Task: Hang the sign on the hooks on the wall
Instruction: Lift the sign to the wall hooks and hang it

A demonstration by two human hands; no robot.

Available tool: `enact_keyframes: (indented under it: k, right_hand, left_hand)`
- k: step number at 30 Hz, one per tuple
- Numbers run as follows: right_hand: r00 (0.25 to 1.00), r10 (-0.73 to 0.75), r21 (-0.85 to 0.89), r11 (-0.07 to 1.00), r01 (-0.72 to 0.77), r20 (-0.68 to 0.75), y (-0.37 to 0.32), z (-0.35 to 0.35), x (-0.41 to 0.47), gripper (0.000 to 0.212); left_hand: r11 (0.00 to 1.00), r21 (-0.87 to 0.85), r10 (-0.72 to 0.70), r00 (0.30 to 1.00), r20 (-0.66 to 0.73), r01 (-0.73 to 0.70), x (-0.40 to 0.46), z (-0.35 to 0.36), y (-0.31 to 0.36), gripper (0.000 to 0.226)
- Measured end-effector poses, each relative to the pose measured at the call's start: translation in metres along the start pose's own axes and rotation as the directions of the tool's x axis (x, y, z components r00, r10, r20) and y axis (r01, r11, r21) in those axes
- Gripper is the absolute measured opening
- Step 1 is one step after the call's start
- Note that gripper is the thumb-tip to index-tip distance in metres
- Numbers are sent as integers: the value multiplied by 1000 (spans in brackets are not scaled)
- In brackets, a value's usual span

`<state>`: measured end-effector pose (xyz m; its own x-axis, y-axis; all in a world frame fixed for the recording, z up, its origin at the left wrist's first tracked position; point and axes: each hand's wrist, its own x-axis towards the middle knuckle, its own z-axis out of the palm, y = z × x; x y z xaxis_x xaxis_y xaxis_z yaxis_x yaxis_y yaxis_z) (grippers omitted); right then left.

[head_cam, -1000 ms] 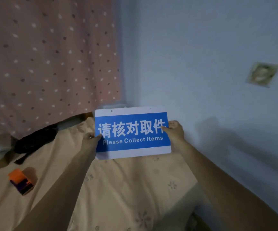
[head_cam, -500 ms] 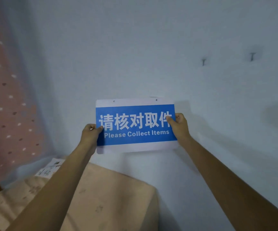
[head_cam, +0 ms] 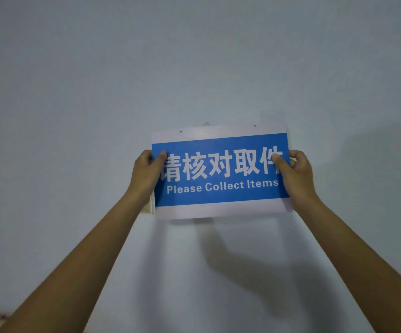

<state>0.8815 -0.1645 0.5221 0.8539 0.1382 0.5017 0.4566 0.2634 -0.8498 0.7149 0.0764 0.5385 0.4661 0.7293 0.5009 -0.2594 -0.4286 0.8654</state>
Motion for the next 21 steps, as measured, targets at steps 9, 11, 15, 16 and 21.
enact_keyframes:
  k: [9,11,15,16,21]
  right_hand:
    - [990,-79,-81,994,70,-116,9,-32,25,27]
    - [986,-87,-94,993,74,-142,13,-33,22,27]
    - [984,-93,-119,990,75,-154,18,-29,19,25]
    - [983,-93,-120,990,75,-156,18,-27,19,24]
    - [976,-101,-131,988,77,-192,17,-23,16,25]
  left_hand:
    - [996,-84,3,999,44,1,37,67,-20,23]
    - [997,-81,3,998,61,2,40,72,-29,22]
    - [996,-83,18,998,62,-13,47,73,-40,22]
    - [996,-90,22,998,60,-17,49,73,-41,21]
    - [996,-84,33,996,87,-26,54,71,-42,21]
